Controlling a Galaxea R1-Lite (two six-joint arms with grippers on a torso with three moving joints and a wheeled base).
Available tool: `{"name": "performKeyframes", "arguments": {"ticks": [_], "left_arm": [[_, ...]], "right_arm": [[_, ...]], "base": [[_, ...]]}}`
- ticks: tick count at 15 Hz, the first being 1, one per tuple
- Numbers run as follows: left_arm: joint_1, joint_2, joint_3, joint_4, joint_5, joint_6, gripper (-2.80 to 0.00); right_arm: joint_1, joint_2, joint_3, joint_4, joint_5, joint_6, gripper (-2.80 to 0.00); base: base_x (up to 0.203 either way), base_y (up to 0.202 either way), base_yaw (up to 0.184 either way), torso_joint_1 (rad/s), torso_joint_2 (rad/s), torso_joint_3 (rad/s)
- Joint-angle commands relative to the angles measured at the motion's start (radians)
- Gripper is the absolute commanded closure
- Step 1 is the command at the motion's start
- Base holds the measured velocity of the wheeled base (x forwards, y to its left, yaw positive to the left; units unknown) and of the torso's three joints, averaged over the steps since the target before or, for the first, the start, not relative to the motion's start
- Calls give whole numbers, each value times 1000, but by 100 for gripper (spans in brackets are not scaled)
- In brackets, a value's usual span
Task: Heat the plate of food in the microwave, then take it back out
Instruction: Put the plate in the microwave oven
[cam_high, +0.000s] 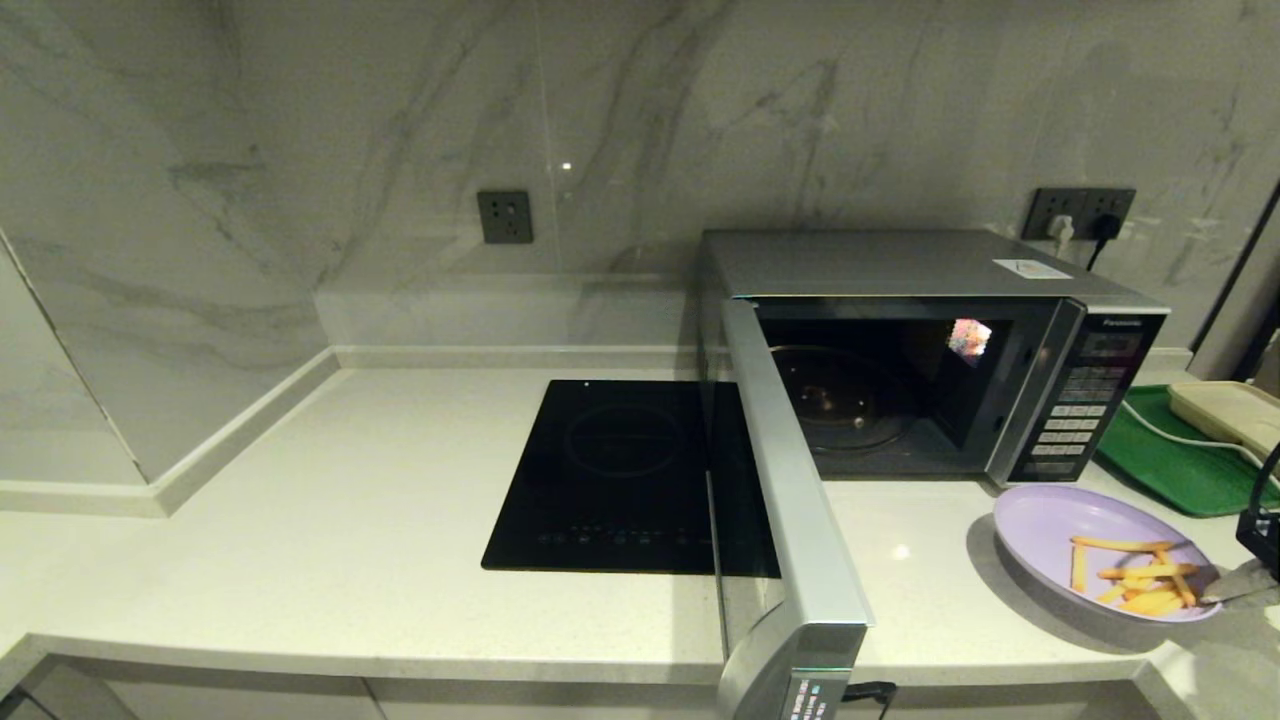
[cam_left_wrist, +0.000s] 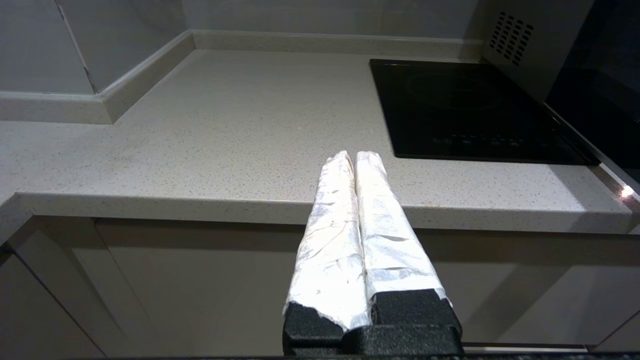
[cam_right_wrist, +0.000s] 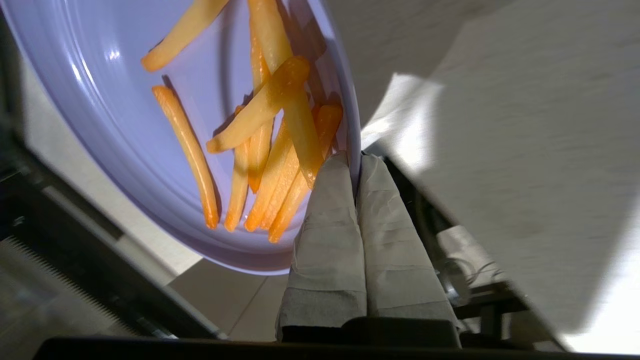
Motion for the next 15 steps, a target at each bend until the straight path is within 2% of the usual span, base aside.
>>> {"name": "performKeyframes", "arguments": {"ticks": [1,3,10,12,15], "left_arm": [[0,0,0,0,0,-1,0],[0,0,0,0,0,-1,0],[0,0,0,0,0,-1,0],[0,0,0,0,1,-1,0],[0,0,0,0,0,-1,0]], "right_arm": [[58,-19,21,4,26,36,0],[109,-28,26,3,56,48,0],[268,-21,-40,-5,59,158,0],[331,-1,-100,-5,59,214,0],[370,50,-185,-5,59,260,0]], "base": [[0,0,0,0,0,0],[0,0,0,0,0,0],[0,0,0,0,0,0],[0,0,0,0,0,0],[0,0,0,0,0,0]]}}
